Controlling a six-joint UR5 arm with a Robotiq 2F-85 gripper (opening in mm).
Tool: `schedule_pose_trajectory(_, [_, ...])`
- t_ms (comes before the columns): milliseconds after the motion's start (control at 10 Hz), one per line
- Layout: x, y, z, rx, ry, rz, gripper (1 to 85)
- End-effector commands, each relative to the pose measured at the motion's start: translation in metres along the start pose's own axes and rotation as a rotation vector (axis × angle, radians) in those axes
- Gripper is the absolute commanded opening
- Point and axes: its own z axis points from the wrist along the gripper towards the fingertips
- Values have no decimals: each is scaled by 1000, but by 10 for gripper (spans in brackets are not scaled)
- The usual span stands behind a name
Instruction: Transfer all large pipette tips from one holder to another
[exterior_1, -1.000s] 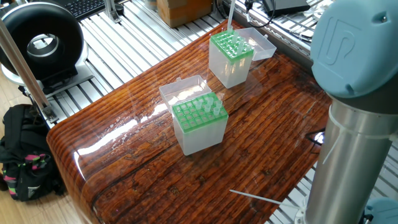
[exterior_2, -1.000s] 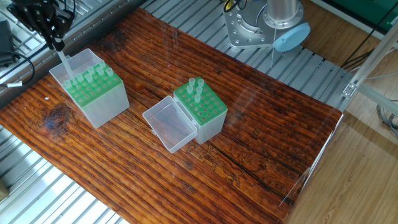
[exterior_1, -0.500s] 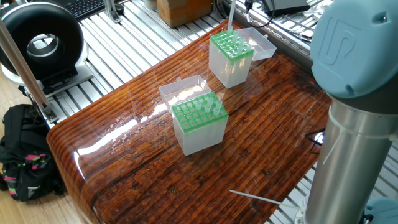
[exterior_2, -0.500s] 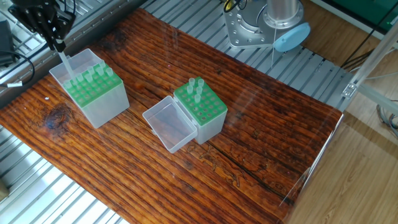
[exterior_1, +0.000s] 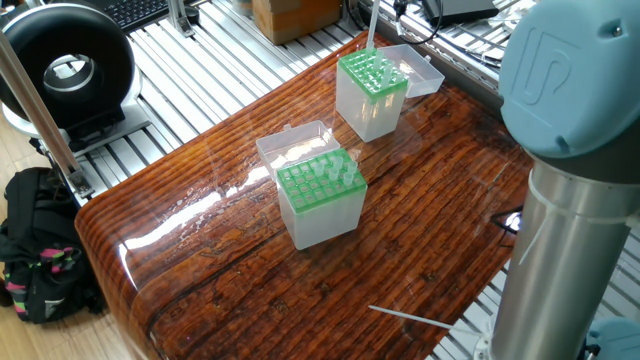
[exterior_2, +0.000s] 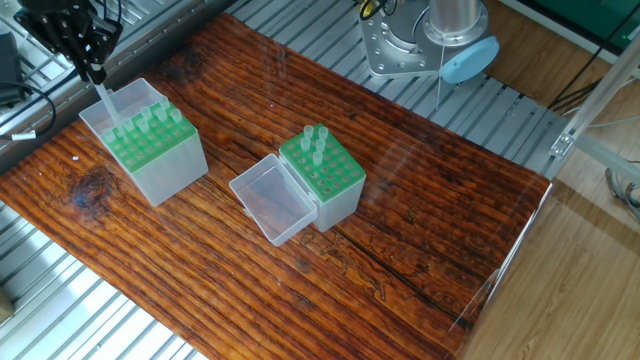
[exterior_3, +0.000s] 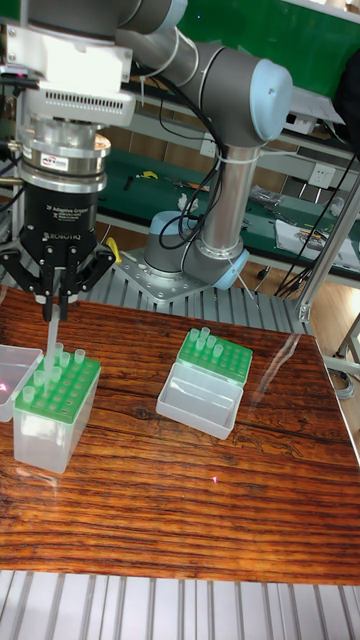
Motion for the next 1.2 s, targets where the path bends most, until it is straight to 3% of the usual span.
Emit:
schedule_pose_trajectory(0, [-2, 3, 0, -11, -9, -17, 27])
schedule_pose_trajectory(200, [-2, 2, 0, -11, -8, -29, 33])
schedule_pose_trajectory(600, [-2, 2, 0, -9, -5, -46, 130])
schedule_pose_trajectory(800, [-2, -5, -1, 14, -2, -68, 173])
schedule_pose_trajectory(1100, [-4, -4, -3, 1, -2, -90, 260])
